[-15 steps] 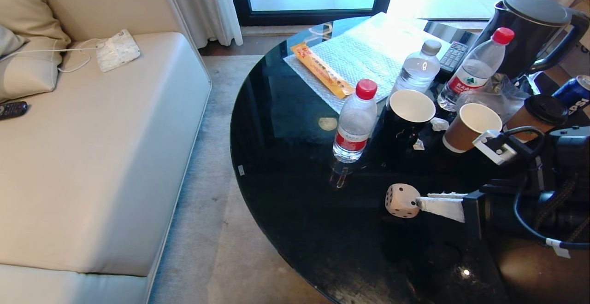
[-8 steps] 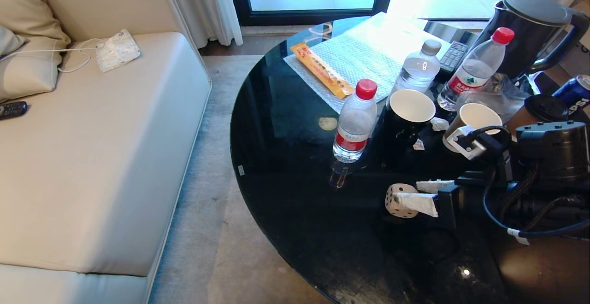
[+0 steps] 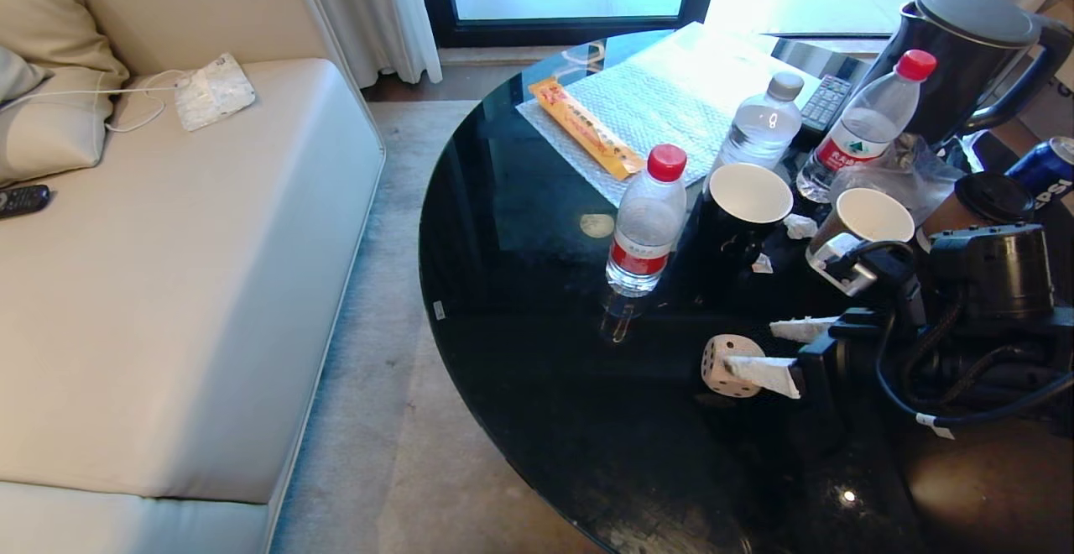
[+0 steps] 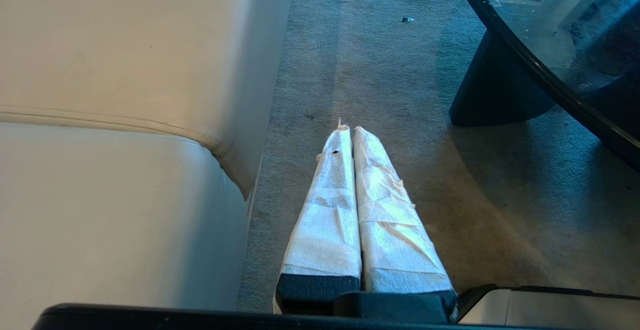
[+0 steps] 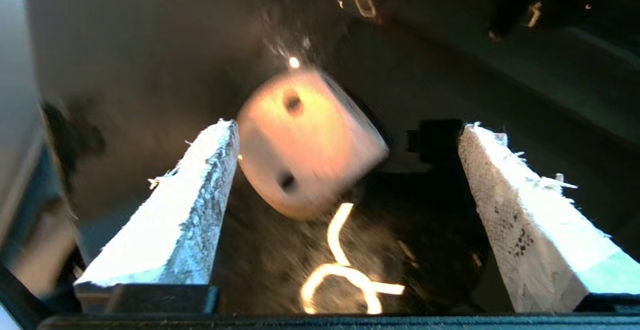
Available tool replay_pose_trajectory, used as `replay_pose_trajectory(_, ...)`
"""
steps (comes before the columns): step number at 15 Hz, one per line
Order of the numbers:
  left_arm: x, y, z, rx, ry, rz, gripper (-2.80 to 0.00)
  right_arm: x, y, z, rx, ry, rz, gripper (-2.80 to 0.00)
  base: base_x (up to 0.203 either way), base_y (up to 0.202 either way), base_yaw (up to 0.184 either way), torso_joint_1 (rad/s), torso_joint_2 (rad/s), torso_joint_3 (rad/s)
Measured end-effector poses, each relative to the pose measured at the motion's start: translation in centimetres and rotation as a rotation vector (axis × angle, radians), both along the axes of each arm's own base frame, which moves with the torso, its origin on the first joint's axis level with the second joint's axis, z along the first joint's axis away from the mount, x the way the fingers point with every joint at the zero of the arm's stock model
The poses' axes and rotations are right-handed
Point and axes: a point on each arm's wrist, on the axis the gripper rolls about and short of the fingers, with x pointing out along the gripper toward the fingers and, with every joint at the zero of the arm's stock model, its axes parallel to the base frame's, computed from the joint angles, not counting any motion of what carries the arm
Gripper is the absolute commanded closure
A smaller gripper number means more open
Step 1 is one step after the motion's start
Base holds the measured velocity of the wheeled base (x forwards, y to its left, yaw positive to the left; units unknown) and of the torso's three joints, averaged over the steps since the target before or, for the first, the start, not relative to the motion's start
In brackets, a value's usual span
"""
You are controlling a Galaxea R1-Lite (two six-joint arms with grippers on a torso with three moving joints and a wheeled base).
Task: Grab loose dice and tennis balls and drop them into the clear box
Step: Pick up toys out of the box
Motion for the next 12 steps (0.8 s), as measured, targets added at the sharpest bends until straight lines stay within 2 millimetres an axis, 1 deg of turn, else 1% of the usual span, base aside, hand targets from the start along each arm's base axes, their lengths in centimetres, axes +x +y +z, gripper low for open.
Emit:
replay_pose_trajectory(3, 0.0, 0.0, 0.0, 0.000, 0.000, 0.000, 0.00, 0.0, -1.0, -1.0, -0.024, -0.001, 0.110, -2.80, 0.000, 0.000, 0.000, 0.000, 0.00, 0.000)
replay_pose_trajectory(8, 0.0, 0.0, 0.0, 0.000, 0.000, 0.000, 0.00, 0.0, -1.0, -1.7, -0.034, -0.021, 0.232, -2.80, 0.000, 0.000, 0.000, 0.000, 0.00, 0.000)
replay_pose_trajectory(12, 0.0, 0.0, 0.0, 0.000, 0.000, 0.000, 0.00, 0.9, -1.1, -2.5, -0.072, -0.039, 0.270, -2.80, 0.000, 0.000, 0.000, 0.000, 0.00, 0.000)
